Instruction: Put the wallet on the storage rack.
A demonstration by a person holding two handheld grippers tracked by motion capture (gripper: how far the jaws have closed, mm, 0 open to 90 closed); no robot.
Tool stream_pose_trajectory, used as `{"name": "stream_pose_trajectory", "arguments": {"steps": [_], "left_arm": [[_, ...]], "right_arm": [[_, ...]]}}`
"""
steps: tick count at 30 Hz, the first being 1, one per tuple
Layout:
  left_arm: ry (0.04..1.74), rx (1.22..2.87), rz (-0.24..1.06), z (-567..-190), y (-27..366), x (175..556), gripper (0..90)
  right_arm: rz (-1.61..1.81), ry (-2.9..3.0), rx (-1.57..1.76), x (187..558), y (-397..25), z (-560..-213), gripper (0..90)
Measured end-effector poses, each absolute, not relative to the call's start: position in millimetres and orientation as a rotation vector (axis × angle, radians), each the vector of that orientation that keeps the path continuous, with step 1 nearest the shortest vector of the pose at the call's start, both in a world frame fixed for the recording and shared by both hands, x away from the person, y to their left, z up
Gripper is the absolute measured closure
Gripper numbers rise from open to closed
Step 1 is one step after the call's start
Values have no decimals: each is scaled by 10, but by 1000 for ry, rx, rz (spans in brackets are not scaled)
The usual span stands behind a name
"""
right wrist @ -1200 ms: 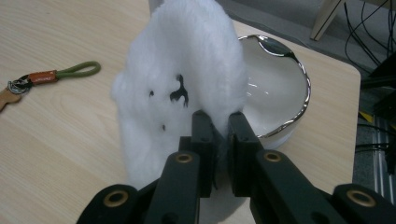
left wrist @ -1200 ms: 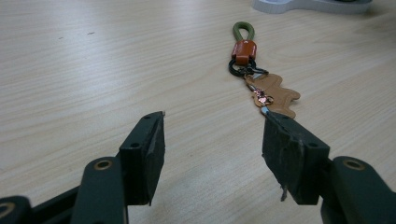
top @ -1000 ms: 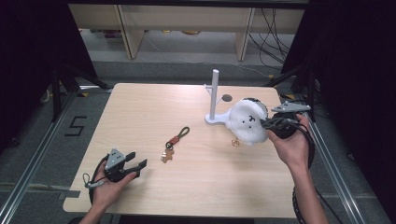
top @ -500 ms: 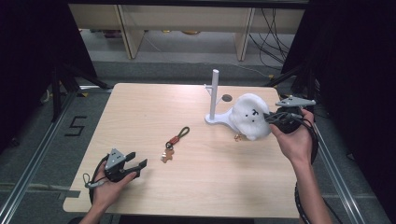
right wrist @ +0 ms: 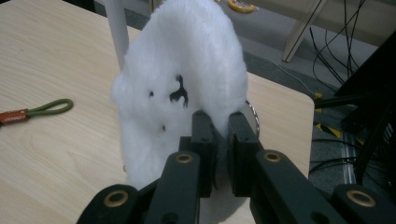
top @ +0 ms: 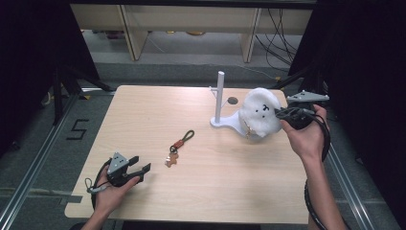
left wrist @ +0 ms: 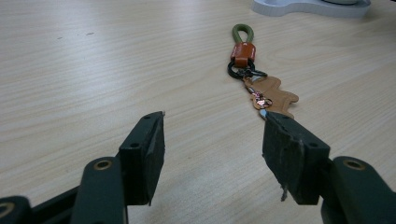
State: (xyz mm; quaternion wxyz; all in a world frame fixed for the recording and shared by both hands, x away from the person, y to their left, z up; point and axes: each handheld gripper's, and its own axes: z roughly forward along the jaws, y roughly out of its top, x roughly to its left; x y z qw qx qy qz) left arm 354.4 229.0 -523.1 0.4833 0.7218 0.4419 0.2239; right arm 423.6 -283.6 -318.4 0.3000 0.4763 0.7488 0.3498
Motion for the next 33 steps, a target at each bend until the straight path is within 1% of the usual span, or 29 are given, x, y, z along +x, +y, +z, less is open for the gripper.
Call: {"name": "stream_pose_trajectory", "arguments": {"steps": [5,7,32,33], "left_arm": [[1077,1758,546,-5231,2291,3544,388],[1077,1758,545,-5231,2291,3545,388],[1077,1756,545,-5231,2292,3545,387],[1077,1757,545,-5231,2293,3545,387]], "right_arm": [[932,1980,1280,4265,-2851,-3148,841],[913,1983,1234,4292,-2879,-3140,841],[927,1930,1312,4450,-2943,-3117,841],[922,1924,1276,4468,-2963,-3117,841]]}}
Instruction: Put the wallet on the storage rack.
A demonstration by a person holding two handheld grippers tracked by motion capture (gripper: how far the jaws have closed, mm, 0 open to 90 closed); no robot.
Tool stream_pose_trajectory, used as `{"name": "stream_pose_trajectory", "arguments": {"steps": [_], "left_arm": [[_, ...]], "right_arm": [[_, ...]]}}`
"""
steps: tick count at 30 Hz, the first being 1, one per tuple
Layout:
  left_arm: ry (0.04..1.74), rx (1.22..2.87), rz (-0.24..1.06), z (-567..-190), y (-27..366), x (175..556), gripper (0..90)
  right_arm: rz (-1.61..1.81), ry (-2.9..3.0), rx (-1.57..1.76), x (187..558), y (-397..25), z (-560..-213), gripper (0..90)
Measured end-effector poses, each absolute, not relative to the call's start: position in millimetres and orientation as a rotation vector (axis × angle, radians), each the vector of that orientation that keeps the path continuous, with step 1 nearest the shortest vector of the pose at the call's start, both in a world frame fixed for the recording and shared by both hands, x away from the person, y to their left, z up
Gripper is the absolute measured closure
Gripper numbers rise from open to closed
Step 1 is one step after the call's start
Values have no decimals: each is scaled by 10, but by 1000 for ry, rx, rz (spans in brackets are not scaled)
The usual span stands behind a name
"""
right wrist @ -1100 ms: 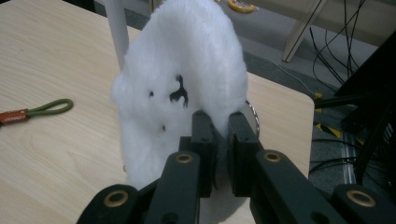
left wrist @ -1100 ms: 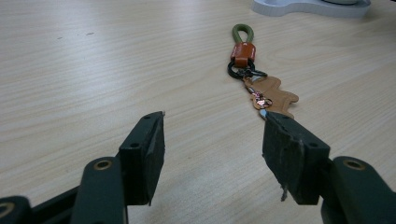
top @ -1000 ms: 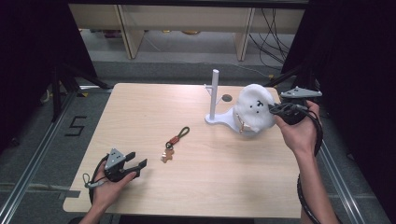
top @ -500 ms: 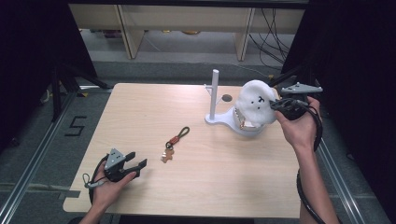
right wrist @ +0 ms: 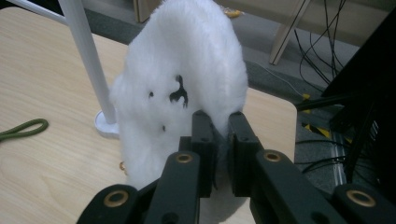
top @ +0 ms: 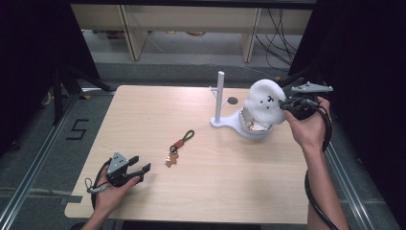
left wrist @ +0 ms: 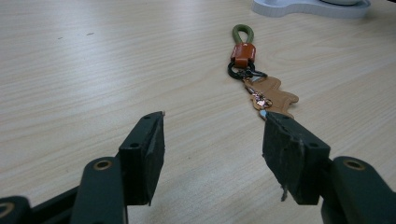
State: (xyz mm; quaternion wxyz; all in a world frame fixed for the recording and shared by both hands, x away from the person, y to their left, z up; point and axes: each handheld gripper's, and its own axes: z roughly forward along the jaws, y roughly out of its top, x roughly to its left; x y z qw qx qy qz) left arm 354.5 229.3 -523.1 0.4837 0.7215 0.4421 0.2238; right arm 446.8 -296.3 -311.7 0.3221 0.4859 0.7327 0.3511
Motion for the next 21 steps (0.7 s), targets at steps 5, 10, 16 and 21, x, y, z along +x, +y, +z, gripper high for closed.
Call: {"name": "stream_pose_trajectory", "arguments": {"steps": [5,10,16,21], "left_arm": [[1077,1756,544,-5231,2291,3545,387],[1077,1756,544,-5231,2292,3544,387],[1077,1756,544,-5231,2291,3544,387],[1076,1757,544,-5231,2289,3544,387]], "right_arm": [[930,1914,1312,4491,-2959,-3121,841],[918,1912,1323,4508,-2978,-3117,841],[919,1907,1349,4531,-3000,-3129,841],[928,1883,1342,4565,-3016,-3153,841]]}}
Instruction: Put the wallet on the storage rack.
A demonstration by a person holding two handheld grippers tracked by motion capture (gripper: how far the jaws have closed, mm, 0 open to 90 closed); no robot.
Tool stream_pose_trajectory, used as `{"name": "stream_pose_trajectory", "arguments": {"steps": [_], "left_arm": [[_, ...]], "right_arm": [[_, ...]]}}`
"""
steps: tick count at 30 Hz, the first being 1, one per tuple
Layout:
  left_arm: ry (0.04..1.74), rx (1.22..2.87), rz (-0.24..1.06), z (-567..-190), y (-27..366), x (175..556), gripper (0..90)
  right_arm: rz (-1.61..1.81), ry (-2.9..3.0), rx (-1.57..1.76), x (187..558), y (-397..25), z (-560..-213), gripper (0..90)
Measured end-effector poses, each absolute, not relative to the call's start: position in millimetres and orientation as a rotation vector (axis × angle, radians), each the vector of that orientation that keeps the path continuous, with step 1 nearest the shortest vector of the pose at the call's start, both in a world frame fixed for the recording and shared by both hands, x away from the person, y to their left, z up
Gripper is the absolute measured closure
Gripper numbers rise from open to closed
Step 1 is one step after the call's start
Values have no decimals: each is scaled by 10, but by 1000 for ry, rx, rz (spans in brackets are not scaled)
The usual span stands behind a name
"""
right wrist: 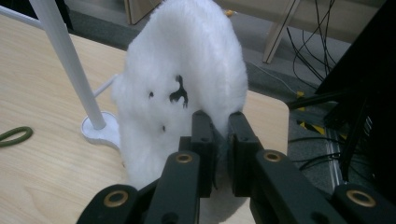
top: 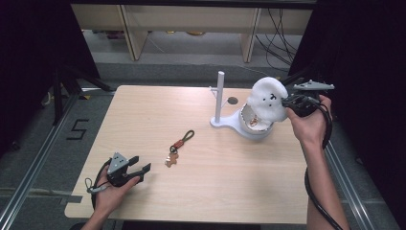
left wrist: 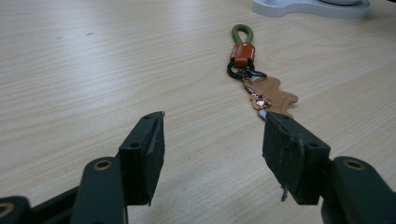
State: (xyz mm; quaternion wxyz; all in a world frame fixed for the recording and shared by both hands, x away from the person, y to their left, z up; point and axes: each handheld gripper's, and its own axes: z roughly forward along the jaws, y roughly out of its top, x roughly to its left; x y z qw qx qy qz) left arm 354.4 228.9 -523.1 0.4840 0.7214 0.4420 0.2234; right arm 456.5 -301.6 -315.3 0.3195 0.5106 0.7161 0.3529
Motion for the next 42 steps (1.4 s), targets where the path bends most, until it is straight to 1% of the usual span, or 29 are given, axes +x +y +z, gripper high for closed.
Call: {"name": "stream_pose_trajectory", "arguments": {"steps": [19,42], "left_arm": [[1076,1756,542,-5232,2288,3543,386],[1075,1758,543,-5231,2287,3541,386]], "right_arm": [[898,1888,1384,4652,-3081,-3227,841],[848,1936,1378,4743,-3065,-3427,839]]}}
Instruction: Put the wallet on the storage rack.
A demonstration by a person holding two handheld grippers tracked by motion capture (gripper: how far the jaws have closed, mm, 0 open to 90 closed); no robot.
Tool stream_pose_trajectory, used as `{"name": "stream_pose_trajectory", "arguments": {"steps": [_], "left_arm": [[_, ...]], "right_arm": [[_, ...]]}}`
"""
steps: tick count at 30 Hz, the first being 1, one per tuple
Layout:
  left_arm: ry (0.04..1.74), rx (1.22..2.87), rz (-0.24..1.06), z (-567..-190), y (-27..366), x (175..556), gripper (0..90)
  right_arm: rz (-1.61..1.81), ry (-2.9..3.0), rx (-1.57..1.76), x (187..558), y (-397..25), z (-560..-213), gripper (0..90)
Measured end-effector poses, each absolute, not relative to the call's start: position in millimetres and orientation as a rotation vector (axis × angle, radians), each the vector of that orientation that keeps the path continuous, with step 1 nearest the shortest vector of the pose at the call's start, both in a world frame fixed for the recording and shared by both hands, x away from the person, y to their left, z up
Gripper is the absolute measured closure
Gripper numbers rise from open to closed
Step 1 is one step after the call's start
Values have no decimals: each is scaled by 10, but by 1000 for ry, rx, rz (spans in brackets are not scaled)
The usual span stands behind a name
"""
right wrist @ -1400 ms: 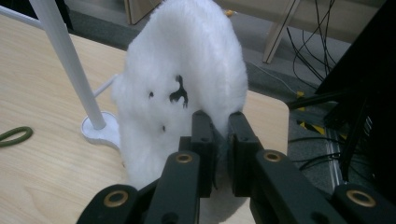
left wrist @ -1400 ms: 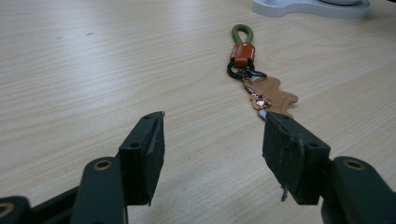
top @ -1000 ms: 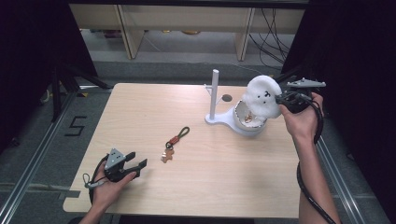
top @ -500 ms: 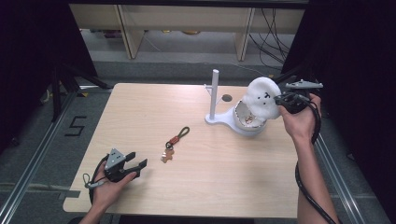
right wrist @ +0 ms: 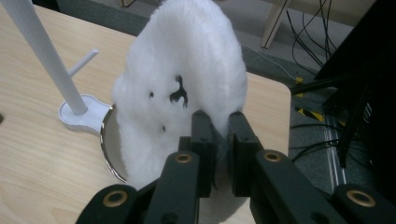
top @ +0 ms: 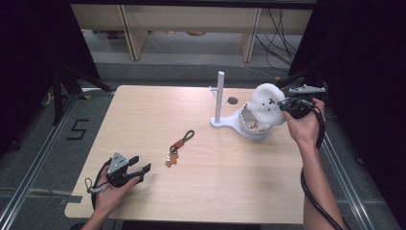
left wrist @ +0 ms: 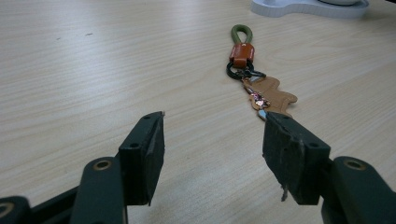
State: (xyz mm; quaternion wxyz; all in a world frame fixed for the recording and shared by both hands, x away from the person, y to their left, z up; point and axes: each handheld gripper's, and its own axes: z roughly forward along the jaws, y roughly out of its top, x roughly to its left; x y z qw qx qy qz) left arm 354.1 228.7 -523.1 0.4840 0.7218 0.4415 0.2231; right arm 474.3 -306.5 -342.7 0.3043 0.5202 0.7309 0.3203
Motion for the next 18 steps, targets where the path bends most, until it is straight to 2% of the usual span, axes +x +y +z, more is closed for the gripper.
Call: {"name": "stream_pose_trajectory", "arguments": {"steps": [18], "left_arm": [[1080,1763,546,-5228,2284,3538,386]], "right_arm": [[754,2056,1328,4823,-3026,-3600,837]]}}
